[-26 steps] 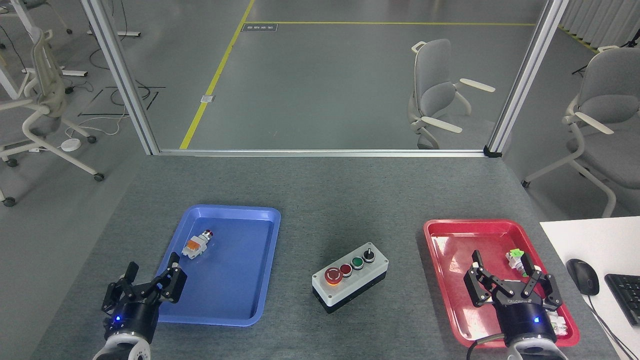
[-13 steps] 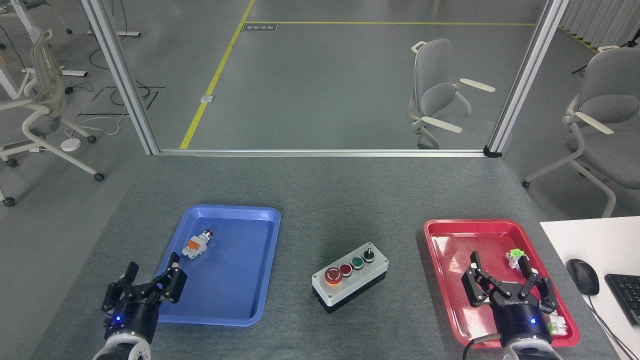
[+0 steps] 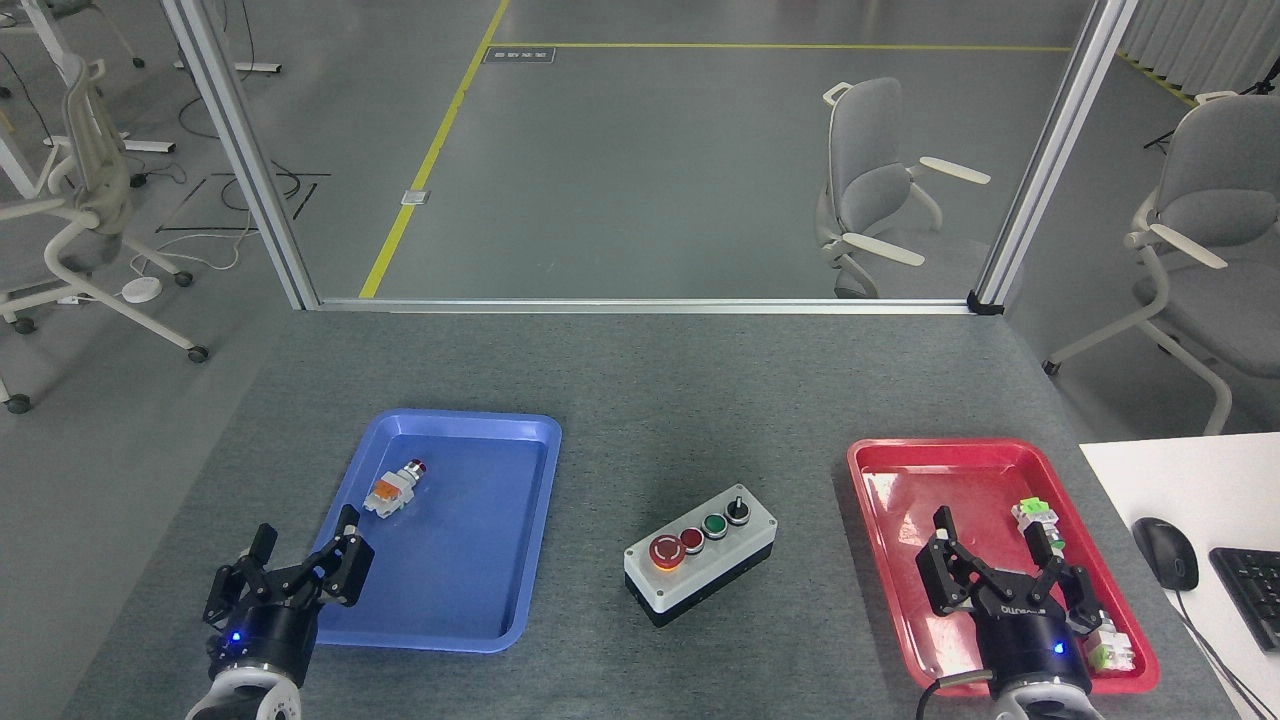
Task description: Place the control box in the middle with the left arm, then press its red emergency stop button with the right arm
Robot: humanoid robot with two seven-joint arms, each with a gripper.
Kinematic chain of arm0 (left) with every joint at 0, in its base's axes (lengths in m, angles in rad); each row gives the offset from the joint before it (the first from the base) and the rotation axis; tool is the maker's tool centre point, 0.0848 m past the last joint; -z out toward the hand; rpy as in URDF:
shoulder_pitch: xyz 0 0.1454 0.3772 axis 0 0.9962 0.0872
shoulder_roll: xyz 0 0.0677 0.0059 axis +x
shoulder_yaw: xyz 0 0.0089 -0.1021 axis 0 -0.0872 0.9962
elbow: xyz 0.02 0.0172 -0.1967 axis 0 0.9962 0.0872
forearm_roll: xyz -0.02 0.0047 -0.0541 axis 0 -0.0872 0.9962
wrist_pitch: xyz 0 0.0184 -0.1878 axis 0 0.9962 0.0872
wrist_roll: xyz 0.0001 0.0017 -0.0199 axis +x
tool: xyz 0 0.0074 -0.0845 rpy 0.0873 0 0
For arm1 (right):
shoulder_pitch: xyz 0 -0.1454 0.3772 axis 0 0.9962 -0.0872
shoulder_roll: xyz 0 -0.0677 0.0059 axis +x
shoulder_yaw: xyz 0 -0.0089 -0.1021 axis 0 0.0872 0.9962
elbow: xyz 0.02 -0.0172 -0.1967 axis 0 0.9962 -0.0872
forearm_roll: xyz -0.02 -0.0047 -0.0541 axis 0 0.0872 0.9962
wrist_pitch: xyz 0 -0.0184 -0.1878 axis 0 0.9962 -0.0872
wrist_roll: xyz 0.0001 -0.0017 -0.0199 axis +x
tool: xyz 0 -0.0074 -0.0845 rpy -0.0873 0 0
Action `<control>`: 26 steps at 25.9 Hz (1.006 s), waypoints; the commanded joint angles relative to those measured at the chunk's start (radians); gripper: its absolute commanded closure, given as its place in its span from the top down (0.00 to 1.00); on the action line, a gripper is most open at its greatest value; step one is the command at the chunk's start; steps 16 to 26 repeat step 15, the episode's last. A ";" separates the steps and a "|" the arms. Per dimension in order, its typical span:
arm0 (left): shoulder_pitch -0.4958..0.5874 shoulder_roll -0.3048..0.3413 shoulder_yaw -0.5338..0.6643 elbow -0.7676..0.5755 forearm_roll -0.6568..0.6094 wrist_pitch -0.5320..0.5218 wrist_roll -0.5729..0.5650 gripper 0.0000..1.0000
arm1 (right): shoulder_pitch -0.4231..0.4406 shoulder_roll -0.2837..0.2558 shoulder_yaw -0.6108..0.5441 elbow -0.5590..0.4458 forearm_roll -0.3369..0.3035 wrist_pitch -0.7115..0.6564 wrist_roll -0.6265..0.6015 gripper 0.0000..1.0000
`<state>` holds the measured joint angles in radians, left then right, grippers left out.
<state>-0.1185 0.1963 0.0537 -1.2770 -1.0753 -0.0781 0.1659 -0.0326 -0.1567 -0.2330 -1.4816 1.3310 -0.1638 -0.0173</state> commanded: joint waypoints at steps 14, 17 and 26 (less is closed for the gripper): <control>-0.001 0.000 0.000 -0.001 0.000 0.000 0.000 0.99 | -0.003 0.009 0.001 0.003 -0.004 -0.002 -0.013 0.98; 0.000 0.000 0.000 -0.001 0.000 0.000 0.000 0.99 | -0.003 0.009 0.001 0.003 0.000 -0.002 -0.013 0.98; 0.000 0.000 0.000 -0.001 0.000 0.000 0.000 0.99 | -0.003 0.009 0.001 0.003 0.000 -0.002 -0.013 0.98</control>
